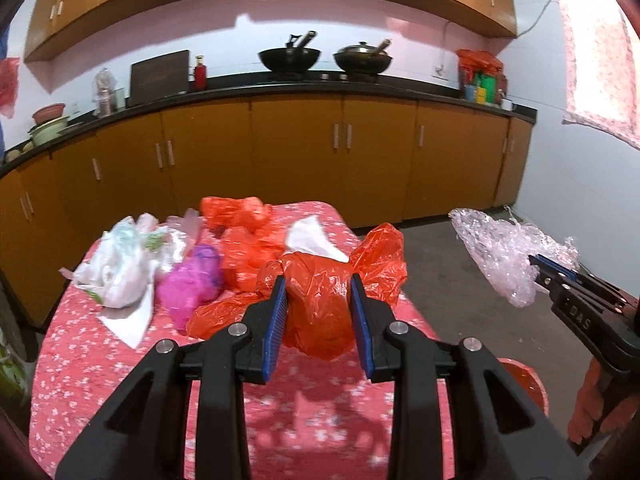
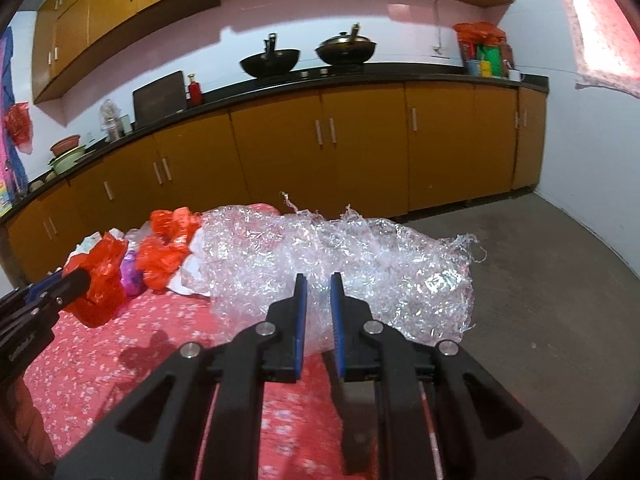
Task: Collect trash
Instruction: 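Carry the red bag and bubble wrap with both tools over the orange basket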
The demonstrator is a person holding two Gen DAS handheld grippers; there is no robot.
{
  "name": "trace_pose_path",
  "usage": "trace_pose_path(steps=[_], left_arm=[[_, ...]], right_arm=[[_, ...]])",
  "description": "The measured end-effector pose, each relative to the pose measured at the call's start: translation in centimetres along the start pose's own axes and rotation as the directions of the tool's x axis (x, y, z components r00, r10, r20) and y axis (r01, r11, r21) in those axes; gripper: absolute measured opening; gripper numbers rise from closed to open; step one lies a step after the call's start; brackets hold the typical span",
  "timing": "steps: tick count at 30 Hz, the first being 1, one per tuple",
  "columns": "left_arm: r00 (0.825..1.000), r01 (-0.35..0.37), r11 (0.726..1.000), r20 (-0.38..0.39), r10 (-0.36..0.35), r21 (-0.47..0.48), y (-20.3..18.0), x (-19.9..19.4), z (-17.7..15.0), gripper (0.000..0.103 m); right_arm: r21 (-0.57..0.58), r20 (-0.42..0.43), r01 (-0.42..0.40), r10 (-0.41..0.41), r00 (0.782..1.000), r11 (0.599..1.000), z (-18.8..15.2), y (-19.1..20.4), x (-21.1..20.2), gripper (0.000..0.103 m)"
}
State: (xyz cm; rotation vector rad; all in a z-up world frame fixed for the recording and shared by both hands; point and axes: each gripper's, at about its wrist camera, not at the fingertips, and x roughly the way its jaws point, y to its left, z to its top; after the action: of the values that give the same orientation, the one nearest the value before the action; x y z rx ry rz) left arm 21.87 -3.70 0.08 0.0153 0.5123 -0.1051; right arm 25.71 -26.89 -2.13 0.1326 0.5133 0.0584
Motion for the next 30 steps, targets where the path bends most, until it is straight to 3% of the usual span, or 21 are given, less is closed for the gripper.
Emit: trace_pose_path(steps=[9,16,23,30], left_arm=[[0.997,0.072,0.997,-0.018,-0.072,0.020,-2.6,-0.1,-0.5,0.031],[0.983,0.181,0.982,-0.046,-0.179,0.046,-6.5,-0.4,-1.6,0.031],[0.943,0.321,0.943,-0.124,-0.310,0.082,-13.2,0.3,-4.2,0.032],[0.907,0.392,0.910,-0.219,-0.359,0.133,-18.6,1.8,-7.4,0.032]], right_arm=[[0.009,0.008,0.069,-0.070,0.998,0.998,-1.2,-3.8,-1.5,0.013],[0.039,0.005,0.143,-0.143,0.990,0.989,-3.1,-8.1,-3.5,0.013],[0.111,-0.072,0.232,-0.225,0.972,0.966,-7.1,-14.0,-4.3,0.013],[0.175,-0.161,0.282,-0.255,0.953,0.943,-11.5,-18.2,-4.2,0.013]])
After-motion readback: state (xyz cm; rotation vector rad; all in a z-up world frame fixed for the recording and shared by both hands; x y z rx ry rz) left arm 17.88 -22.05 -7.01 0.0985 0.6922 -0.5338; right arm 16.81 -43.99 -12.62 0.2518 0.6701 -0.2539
